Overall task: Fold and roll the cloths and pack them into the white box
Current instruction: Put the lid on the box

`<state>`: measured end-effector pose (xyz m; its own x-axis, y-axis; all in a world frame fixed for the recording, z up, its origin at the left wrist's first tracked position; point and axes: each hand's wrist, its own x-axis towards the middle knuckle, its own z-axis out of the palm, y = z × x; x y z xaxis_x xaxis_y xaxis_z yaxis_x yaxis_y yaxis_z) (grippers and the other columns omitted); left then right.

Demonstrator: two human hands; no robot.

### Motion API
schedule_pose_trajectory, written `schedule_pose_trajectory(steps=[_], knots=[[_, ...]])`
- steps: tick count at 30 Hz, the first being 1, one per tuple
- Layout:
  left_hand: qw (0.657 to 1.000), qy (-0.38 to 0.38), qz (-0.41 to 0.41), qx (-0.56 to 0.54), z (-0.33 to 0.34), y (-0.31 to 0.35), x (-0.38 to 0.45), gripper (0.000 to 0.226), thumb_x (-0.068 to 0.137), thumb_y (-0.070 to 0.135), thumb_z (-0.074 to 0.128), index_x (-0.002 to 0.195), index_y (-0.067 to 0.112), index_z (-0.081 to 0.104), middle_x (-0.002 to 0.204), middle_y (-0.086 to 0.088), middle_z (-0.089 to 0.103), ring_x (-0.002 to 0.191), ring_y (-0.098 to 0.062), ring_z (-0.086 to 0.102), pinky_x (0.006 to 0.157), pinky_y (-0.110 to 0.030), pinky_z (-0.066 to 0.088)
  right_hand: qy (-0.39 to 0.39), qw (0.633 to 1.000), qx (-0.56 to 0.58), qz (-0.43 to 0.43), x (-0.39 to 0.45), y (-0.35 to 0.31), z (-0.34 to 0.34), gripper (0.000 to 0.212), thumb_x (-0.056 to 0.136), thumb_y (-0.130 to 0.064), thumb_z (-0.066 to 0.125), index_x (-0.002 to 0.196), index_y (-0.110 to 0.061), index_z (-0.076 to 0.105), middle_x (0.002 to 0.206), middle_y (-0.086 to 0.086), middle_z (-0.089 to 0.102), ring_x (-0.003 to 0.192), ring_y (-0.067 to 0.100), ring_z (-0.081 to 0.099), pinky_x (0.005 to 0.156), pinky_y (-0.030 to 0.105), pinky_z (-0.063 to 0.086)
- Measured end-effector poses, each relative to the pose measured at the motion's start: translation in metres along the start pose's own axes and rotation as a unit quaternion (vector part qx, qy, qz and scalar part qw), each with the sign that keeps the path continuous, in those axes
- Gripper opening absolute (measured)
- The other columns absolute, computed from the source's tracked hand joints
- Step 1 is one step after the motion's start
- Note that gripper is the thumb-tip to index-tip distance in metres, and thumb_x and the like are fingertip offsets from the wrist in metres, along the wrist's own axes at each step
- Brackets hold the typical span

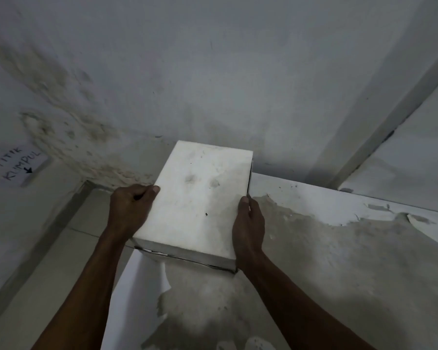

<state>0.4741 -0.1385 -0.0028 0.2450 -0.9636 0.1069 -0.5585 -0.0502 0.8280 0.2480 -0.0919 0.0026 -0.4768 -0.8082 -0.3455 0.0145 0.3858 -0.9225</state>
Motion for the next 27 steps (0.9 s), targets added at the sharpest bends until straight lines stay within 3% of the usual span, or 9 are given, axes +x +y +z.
schedule_pose_trajectory(steps=[3,6,8,12,18,22,23,27], knots=[[1.0,-0.002,-0.014,-0.023,0.004,-0.001,0.004,0.012,0.087,0.025,0.068,0.081,0.017,0.075,0.069,0.002,0.069,0.058,0.003,0.058,0.056,-0.013,0.046,0.006,1.0,-0.019,-0.008,0.006,0.002,0.003,0.043,0.101,-0.041,0.033,0.136,-0.02,0.049,0.134,0.005,0.054,0.123,0.024,0.05,0.106,0.037,0.039],[0.999,0.008,-0.007,-0.033,0.013,-0.008,-0.002,0.013,0.087,0.019,0.068,0.093,0.011,0.076,0.085,-0.005,0.073,0.078,-0.018,0.066,0.074,-0.032,0.051,0.008,0.996,-0.073,-0.041,0.003,0.018,0.005,0.042,0.102,-0.039,0.032,0.14,-0.025,0.042,0.129,0.011,0.055,0.117,0.028,0.053,0.101,0.038,0.042],[0.999,0.017,0.009,-0.027,0.017,-0.012,-0.006,0.017,0.086,0.018,0.068,0.1,0.011,0.075,0.093,-0.004,0.073,0.085,-0.018,0.066,0.078,-0.031,0.05,0.009,0.995,-0.084,-0.049,0.003,0.026,0.004,0.042,0.102,-0.038,0.033,0.142,-0.028,0.037,0.128,0.013,0.053,0.111,0.028,0.054,0.095,0.035,0.041],[0.999,0.027,0.024,-0.006,0.019,-0.021,-0.003,0.02,0.086,0.021,0.068,0.1,0.01,0.075,0.094,-0.004,0.07,0.083,-0.017,0.065,0.071,-0.02,0.049,-0.001,0.995,-0.087,-0.054,0.008,0.03,0.007,0.042,0.102,-0.038,0.032,0.143,-0.031,0.033,0.129,0.012,0.05,0.095,0.015,0.045,0.086,0.028,0.034],[0.999,0.022,-0.035,-0.03,0.024,-0.032,-0.011,0.028,0.084,0.019,0.071,0.111,0.009,0.071,0.1,-0.011,0.071,0.091,-0.024,0.066,0.085,-0.039,0.052,-0.03,0.992,-0.101,-0.07,0.008,0.041,0.006,0.046,0.102,-0.034,0.034,0.146,-0.038,0.024,0.13,0.01,0.044,0.093,0.01,0.038,0.089,0.026,0.029],[0.998,0.031,-0.049,-0.033,0.024,-0.031,-0.008,0.036,0.082,0.02,0.074,0.117,0.013,0.067,0.086,-0.002,0.072,0.074,-0.009,0.064,0.074,-0.015,0.05,-0.034,0.991,-0.107,-0.075,0.01,0.044,0.006,0.046,0.102,-0.034,0.034,0.146,-0.039,0.022,0.131,0.011,0.044,0.095,0.011,0.037,0.09,0.026,0.029],[0.997,0.029,-0.06,-0.031,0.024,-0.031,-0.008,0.038,0.081,0.021,0.074,0.118,0.015,0.066,0.084,0.0,0.07,0.073,-0.009,0.064,0.073,-0.015,0.05,-0.036,0.991,-0.107,-0.078,0.01,0.044,0.006,0.046,0.102,-0.034,0.035,0.146,-0.039,0.022,0.132,0.01,0.044,0.096,0.01,0.037,0.09,0.026,0.029],[0.995,0.001,-0.1,-0.014,0.024,-0.032,-0.004,0.022,0.081,0.027,0.073,0.101,0.019,0.075,0.077,0.005,0.073,0.072,-0.01,0.068,0.076,-0.032,0.054,-0.044,0.989,-0.107,-0.093,0.01,0.044,0.003,0.048,0.102,-0.032,0.036,0.147,-0.036,0.022,0.13,0.01,0.046,0.098,0.013,0.04,0.09,0.027,0.03]])
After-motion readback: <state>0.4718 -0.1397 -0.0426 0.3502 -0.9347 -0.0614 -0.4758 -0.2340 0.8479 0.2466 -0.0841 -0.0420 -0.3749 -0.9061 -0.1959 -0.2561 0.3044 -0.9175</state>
